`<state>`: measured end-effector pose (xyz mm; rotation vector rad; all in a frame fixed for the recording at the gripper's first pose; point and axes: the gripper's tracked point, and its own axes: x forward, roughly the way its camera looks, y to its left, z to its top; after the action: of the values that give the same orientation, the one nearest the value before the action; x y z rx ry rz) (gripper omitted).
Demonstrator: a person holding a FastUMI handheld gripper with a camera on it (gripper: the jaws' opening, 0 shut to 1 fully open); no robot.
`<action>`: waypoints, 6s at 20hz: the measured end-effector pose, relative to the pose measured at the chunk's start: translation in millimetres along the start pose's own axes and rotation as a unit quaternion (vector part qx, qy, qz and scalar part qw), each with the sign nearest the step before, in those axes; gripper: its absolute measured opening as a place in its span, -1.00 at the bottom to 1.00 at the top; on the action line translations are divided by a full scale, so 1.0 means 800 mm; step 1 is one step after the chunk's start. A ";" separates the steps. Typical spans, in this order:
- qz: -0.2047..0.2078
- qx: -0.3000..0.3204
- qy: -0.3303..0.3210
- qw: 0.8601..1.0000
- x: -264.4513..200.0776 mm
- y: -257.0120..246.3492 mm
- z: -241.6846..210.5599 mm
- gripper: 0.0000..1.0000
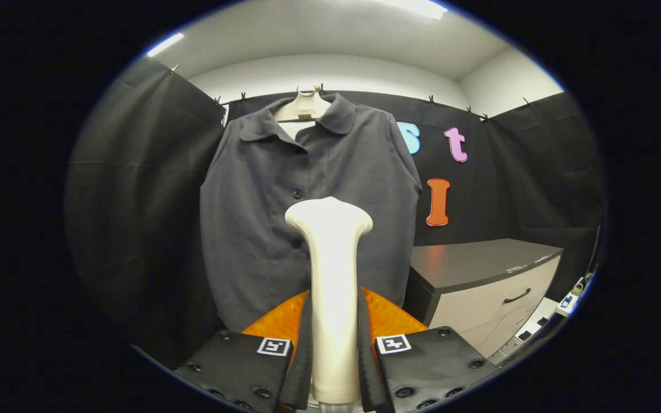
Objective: Iron the clothes twice with a garment steamer, once on the left side and once on the right side.
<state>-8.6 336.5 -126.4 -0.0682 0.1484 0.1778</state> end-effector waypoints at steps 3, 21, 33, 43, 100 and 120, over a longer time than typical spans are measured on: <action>0.022 0.002 -0.039 0.999 0.000 0.021 0.043 -0.18; 0.095 -0.005 -0.085 0.992 0.075 0.113 0.126 -0.19; 0.105 -0.024 -0.048 0.993 0.100 0.127 0.078 -0.19; 0.102 -0.035 -0.007 0.994 0.081 0.120 0.013 -0.19; 0.143 0.010 0.072 0.987 -0.033 0.084 -0.075 -0.18; 0.040 0.031 0.001 0.999 -0.096 -0.176 0.025 -0.19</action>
<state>-55.1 186.5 -86.9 -0.0001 0.1581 0.2529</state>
